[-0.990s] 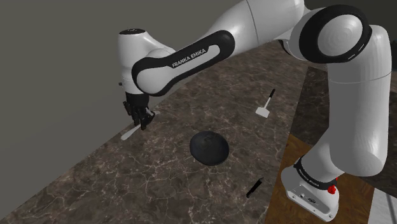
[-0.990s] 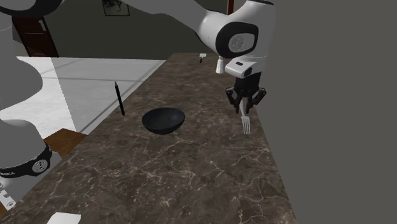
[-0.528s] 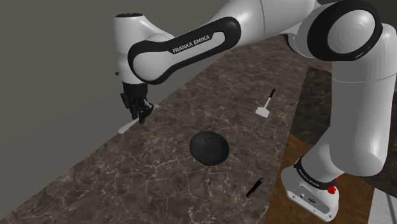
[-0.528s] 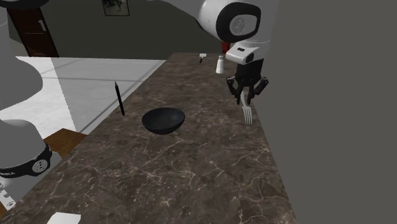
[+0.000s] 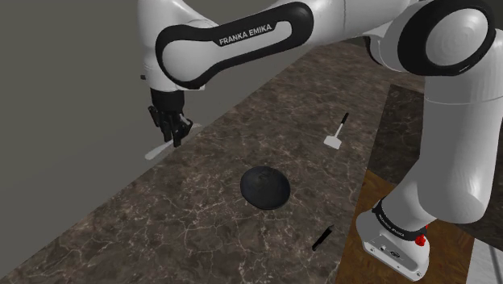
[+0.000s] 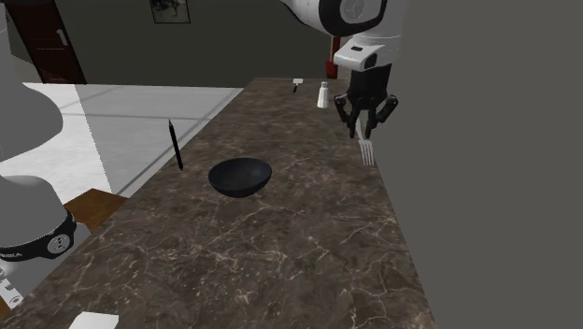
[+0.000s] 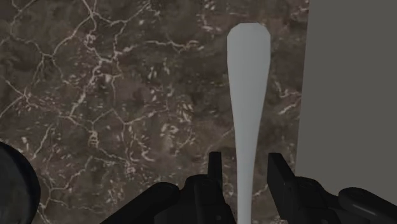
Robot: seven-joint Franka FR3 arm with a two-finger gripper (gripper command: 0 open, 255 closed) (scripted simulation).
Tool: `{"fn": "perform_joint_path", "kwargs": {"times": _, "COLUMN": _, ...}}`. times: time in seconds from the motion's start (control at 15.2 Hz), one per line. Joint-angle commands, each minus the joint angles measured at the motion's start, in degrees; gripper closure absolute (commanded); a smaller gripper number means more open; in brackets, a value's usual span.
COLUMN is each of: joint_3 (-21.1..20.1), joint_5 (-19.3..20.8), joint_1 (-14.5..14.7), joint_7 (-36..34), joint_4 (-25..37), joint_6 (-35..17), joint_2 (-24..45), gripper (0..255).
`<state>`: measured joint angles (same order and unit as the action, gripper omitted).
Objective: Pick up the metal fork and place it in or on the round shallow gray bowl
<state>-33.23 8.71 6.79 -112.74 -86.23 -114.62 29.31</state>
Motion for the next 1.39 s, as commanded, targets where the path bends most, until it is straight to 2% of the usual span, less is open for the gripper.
{"fn": "perform_joint_path", "kwargs": {"times": 0.0, "joint_3": -0.1, "joint_5": -0.2, "joint_1": 0.1, "joint_7": 0.0, "joint_4": 1.3, "joint_6": 1.6, "joint_2": -0.3, "gripper": 255}}
{"fn": "perform_joint_path", "kwargs": {"times": 0.13, "joint_3": -0.2, "joint_5": -0.3, "joint_1": 0.1, "joint_7": 0.0, "joint_4": 1.9, "joint_6": 2.3, "joint_2": -0.5, "gripper": 255}}
{"fn": "perform_joint_path", "kwargs": {"times": 0.53, "joint_3": -3.6, "joint_5": -8.5, "joint_1": -6.9, "joint_7": 3.6, "joint_4": -19.8, "joint_6": -5.4, "joint_2": -16.1, "gripper": 255}}
{"fn": "perform_joint_path", "kwargs": {"times": 0.79, "joint_3": -4.8, "joint_5": -16.0, "joint_1": -9.5, "joint_7": 8.1, "joint_4": -31.6, "joint_6": -8.3, "joint_2": -26.7, "gripper": 255}}
{"fn": "perform_joint_path", "kwargs": {"times": 1.06, "joint_3": -4.1, "joint_5": -24.1, "joint_1": -9.5, "joint_7": 13.3, "joint_4": -41.9, "joint_6": -9.2, "joint_2": -37.5, "gripper": 255}}
{"fn": "perform_joint_path", "kwargs": {"times": 1.32, "joint_3": -2.0, "joint_5": -30.9, "joint_1": -7.0, "joint_7": 17.7, "joint_4": -51.2, "joint_6": -8.5, "joint_2": -48.0, "gripper": 255}}
